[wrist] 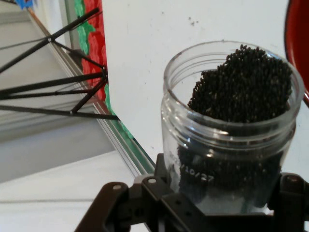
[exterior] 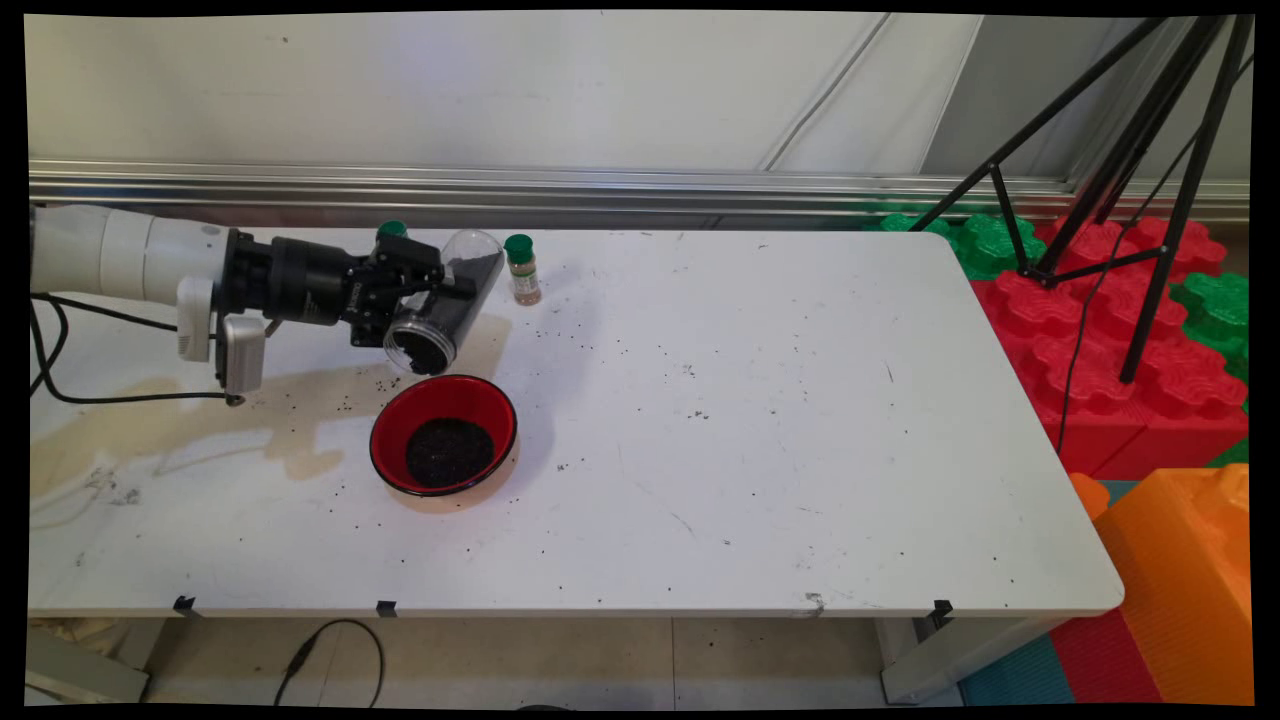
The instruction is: Pour the black seasoning powder in the red bowl
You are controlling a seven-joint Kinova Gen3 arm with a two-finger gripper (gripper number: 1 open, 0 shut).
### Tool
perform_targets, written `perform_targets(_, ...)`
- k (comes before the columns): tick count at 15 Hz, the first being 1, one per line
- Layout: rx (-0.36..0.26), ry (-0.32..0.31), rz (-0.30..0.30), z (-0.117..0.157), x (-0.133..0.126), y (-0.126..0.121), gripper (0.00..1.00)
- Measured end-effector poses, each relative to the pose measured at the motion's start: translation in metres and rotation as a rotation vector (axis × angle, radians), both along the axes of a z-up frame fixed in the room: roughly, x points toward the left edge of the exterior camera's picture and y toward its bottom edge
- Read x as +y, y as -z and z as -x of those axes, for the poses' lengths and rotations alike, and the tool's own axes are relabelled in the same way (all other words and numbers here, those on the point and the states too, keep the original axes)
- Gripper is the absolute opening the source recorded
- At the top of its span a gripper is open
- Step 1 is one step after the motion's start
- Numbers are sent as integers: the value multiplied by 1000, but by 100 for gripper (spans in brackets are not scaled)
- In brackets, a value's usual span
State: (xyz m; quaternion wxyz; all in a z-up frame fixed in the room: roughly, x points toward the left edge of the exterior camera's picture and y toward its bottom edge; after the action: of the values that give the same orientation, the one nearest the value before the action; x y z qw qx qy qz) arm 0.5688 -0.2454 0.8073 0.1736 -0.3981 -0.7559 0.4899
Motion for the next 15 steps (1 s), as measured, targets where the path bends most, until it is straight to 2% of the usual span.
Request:
perform_targets(4,61,-43,-56,1,0,-9,0)
perform_targets(15,284,-204,-256,6,-5,-48,0)
